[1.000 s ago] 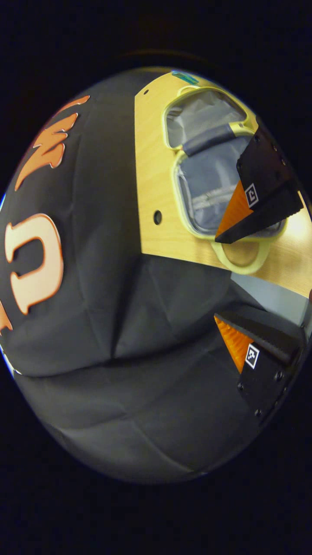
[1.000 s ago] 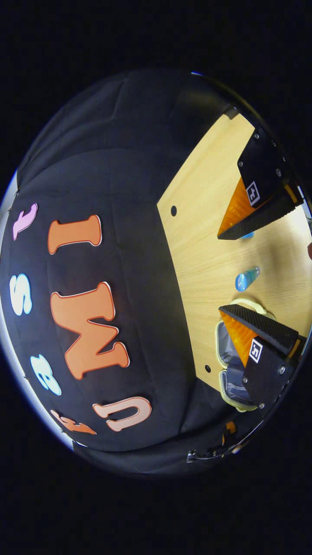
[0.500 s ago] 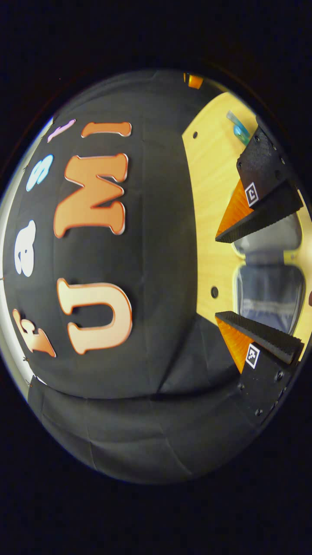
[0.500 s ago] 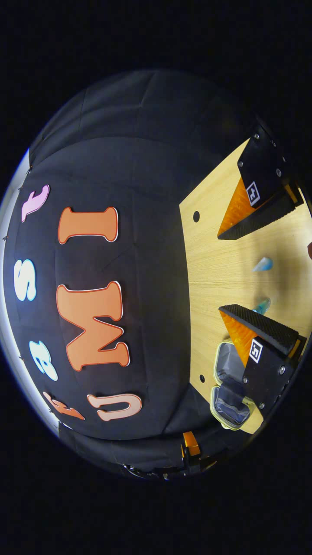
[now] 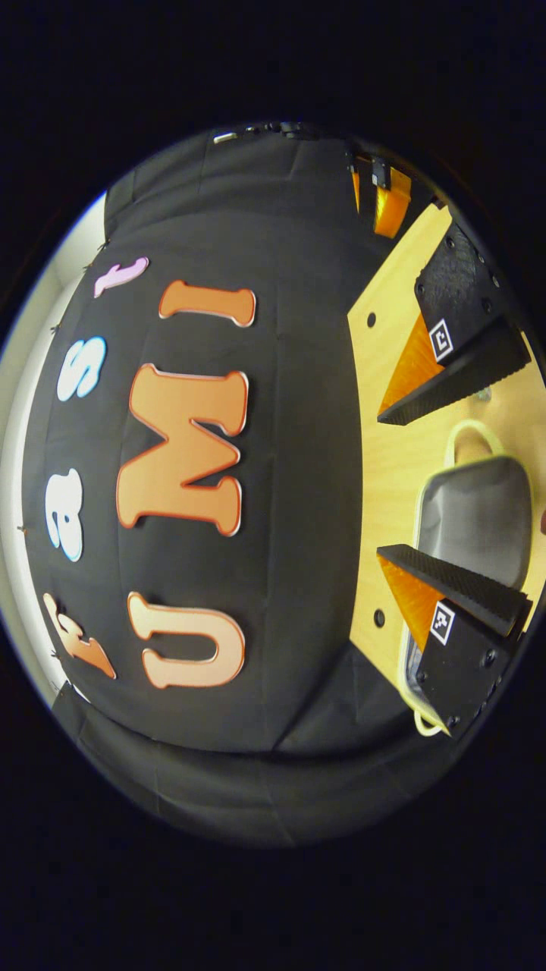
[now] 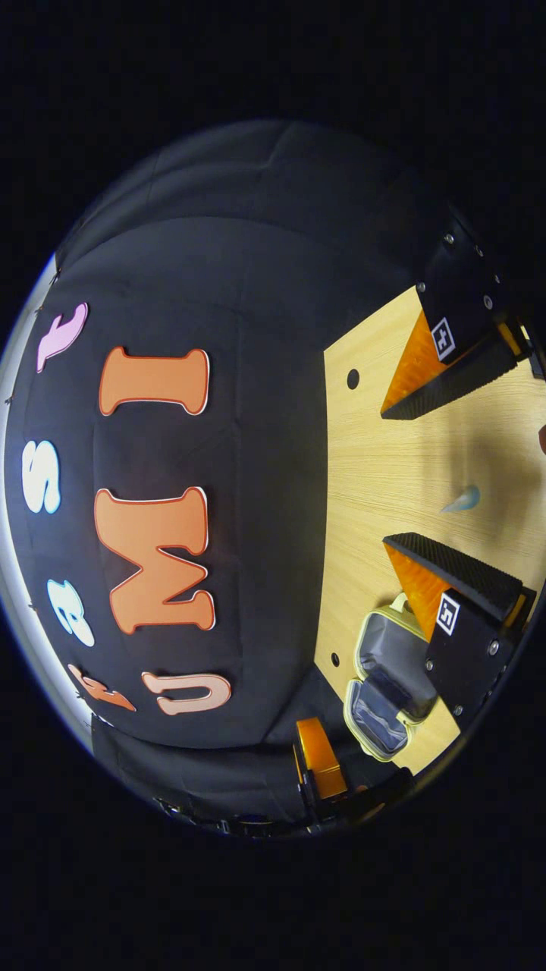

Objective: First open the suitcase, pack the skin care products into it, and then close the suitcase.

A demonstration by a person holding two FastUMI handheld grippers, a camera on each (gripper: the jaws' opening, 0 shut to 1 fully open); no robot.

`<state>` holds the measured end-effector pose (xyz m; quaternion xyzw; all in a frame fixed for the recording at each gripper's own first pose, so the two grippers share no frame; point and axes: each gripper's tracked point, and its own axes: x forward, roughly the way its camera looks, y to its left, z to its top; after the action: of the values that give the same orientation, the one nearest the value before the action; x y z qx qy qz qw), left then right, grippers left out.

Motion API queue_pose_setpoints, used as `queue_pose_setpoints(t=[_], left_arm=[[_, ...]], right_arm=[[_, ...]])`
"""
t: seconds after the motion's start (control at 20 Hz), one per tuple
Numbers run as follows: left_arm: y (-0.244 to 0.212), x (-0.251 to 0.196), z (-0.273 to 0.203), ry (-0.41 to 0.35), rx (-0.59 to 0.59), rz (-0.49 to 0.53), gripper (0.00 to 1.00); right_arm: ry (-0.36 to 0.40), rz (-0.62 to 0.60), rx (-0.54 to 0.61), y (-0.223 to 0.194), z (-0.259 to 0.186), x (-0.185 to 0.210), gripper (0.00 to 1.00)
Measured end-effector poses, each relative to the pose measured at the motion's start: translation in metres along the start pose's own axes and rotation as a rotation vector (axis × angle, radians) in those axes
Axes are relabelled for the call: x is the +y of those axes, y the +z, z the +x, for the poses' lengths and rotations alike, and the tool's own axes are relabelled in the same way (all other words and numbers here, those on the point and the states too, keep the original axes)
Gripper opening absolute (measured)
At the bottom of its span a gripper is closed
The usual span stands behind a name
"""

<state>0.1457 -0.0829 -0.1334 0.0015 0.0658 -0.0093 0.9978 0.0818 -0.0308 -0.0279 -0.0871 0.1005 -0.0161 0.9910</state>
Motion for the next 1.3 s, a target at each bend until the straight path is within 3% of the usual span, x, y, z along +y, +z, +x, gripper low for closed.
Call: queue_pose_setpoints(t=[0.15, 0.55, 0.85, 1.3], left_arm=[[-0.013, -0.042, -0.003, -0.049, 0.002, 0.045, 0.98], [-0.103, -0.131, -0.006, -0.176, 0.167, 0.065, 0.99], [-0.181, -0.152, 0.011, -0.202, 0.267, 0.137, 0.99], [-0.252, -0.152, 0.056, -0.176, 0.356, 0.095, 0.99]], right_arm=[[0.022, -0.005, 0.016, -0.011, 0.003, -0.004, 0.95], [0.023, -0.008, 0.060, -0.032, 0.000, -0.020, 0.95], [-0.013, -0.014, 0.107, -0.051, -0.004, -0.041, 0.95], [-0.081, -0.022, 0.188, -0.079, -0.013, -0.074, 0.95]])
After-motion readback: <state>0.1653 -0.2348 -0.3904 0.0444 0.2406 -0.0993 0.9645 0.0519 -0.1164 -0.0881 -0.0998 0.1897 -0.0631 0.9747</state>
